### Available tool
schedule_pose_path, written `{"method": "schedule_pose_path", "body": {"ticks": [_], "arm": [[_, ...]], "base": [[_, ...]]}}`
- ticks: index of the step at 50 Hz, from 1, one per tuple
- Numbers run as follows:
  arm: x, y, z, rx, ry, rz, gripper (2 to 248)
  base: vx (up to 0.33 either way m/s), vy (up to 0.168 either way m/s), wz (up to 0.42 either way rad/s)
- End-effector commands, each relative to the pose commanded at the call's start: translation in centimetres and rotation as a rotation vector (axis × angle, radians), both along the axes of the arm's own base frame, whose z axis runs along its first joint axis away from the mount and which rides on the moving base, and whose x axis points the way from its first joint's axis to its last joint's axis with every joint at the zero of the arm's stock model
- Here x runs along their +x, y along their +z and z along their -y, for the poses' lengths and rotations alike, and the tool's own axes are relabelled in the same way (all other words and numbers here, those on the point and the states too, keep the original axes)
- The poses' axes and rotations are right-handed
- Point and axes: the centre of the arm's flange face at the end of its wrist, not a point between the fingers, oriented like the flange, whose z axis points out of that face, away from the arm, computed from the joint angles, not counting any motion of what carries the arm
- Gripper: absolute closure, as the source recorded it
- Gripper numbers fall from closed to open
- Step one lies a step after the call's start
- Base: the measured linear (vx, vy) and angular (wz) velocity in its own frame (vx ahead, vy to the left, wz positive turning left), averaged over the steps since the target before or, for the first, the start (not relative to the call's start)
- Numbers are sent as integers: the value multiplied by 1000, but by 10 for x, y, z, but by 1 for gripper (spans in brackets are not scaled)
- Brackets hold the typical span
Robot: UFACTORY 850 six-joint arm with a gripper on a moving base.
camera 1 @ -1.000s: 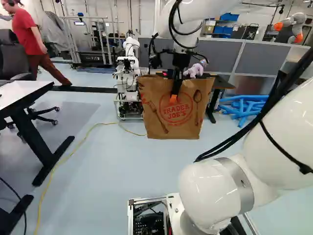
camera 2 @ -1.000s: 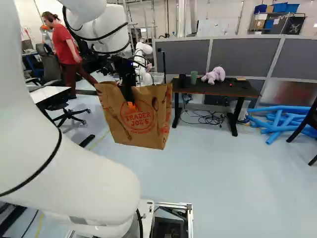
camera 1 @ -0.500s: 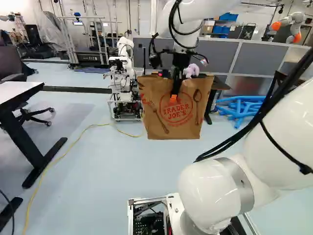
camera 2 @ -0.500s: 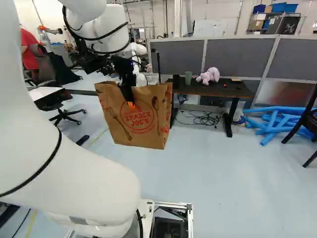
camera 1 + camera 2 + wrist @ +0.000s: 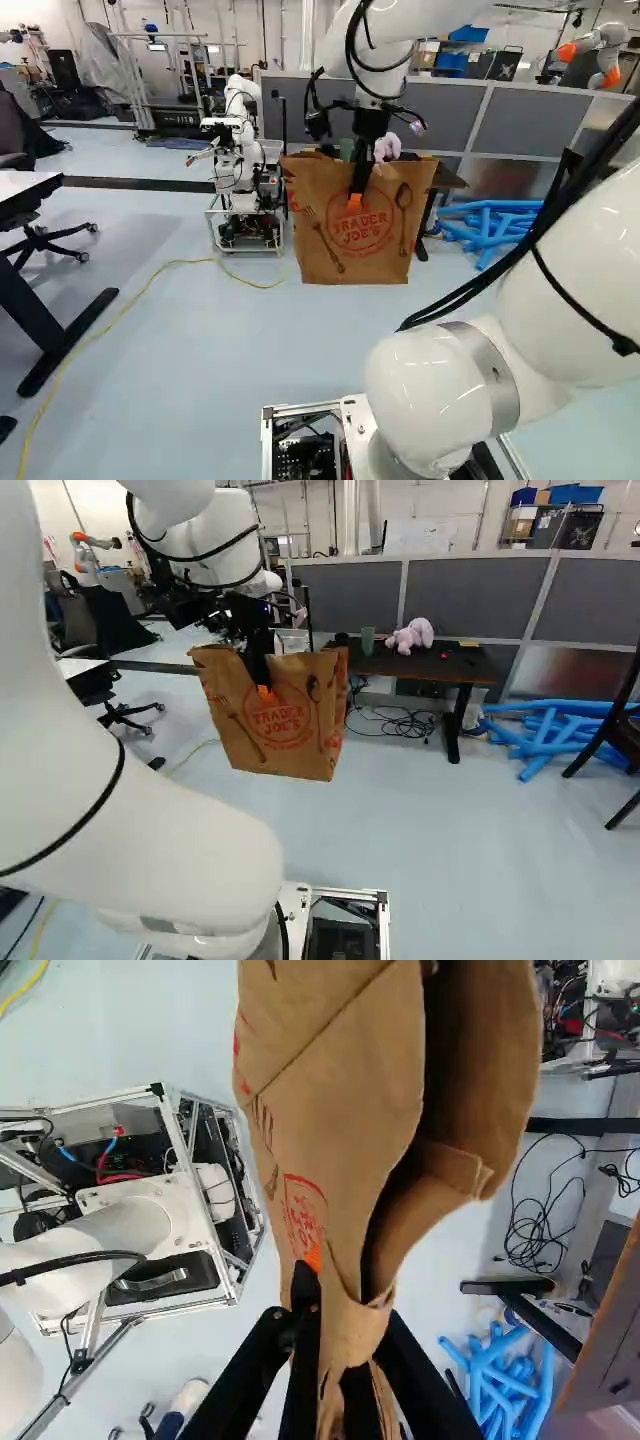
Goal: Pick up the bag on the ground and place it on the table
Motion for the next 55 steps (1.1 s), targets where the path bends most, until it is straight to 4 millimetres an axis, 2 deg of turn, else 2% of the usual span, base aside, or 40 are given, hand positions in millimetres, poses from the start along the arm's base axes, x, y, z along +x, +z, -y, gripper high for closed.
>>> {"method": "schedule_pose_path", "body": {"ticks": [28, 55], "arm": [[0, 0, 0, 0, 0, 0, 229], [0, 0, 0, 0, 0, 0, 229]], "base": [[125, -162, 2], [132, -179, -162]]}}
